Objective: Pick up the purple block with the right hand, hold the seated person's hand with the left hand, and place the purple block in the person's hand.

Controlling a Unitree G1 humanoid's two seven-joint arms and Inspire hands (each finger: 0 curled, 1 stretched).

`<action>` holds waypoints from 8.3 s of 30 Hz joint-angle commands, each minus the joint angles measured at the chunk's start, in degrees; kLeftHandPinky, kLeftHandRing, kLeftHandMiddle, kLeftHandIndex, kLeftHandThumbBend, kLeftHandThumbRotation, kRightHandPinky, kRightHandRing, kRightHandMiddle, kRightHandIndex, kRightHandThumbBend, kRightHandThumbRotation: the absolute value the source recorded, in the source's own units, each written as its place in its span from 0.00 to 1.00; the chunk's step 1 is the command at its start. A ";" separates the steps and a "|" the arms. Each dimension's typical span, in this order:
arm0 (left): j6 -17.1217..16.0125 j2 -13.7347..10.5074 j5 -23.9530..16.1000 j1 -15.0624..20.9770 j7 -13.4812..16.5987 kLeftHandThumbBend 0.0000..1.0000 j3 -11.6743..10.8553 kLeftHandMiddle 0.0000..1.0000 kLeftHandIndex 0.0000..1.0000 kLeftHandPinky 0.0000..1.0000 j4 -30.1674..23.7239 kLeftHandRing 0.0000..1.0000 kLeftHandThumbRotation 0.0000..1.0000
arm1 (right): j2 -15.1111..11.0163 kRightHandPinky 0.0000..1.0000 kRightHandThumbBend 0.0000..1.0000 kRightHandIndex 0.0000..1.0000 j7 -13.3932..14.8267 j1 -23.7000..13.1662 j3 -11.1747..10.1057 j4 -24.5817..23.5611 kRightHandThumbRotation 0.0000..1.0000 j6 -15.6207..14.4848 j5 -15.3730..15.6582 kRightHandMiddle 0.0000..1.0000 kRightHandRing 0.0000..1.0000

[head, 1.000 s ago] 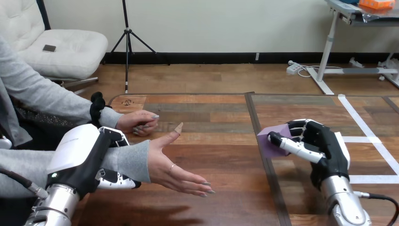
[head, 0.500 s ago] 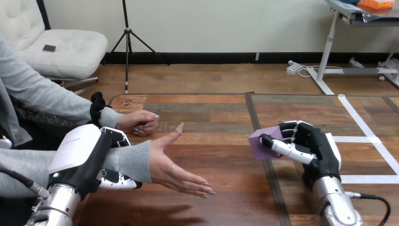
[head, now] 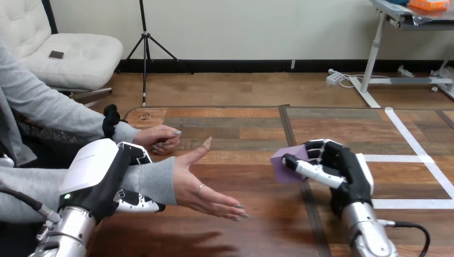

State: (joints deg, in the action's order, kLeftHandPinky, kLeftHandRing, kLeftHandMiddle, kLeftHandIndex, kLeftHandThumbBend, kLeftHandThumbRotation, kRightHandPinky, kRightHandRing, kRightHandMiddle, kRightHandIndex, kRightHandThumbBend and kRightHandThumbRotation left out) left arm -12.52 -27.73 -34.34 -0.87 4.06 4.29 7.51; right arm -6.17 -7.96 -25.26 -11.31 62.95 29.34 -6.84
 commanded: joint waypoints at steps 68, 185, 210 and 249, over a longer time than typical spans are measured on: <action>-4.81 9.25 1.99 16.63 3.28 0.77 4.40 0.33 0.34 0.22 4.05 0.27 0.00 | 12.71 0.32 0.99 0.39 -0.33 -0.36 5.54 -16.22 0.00 0.93 -0.03 0.39 0.36; -5.57 4.85 18.12 7.15 -9.23 0.80 0.41 0.74 0.74 0.59 -4.41 0.72 0.52 | 6.27 0.63 0.88 0.78 -10.35 10.50 7.82 -33.71 0.72 -14.36 -1.80 0.76 0.73; -17.11 6.74 31.46 -3.22 -14.20 0.96 -3.81 0.79 0.80 0.60 -3.35 0.75 0.80 | 0.97 0.71 0.87 0.81 -14.50 16.90 4.94 -40.89 0.80 -15.43 -6.13 0.81 0.78; -22.18 10.91 37.99 -20.22 -15.14 0.56 -7.04 0.77 0.75 0.67 -11.39 0.75 0.93 | -1.92 0.80 0.90 0.84 -19.09 30.70 3.85 -54.04 0.75 -14.13 -9.18 0.83 0.82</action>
State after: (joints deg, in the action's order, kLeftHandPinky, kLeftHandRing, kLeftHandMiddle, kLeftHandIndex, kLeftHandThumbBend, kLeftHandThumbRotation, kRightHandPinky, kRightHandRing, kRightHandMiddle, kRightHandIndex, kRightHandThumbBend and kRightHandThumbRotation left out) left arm -32.28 -17.58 2.52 -22.75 -11.21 -1.27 0.15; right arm -7.27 -25.93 6.37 -7.08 13.20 13.34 -14.54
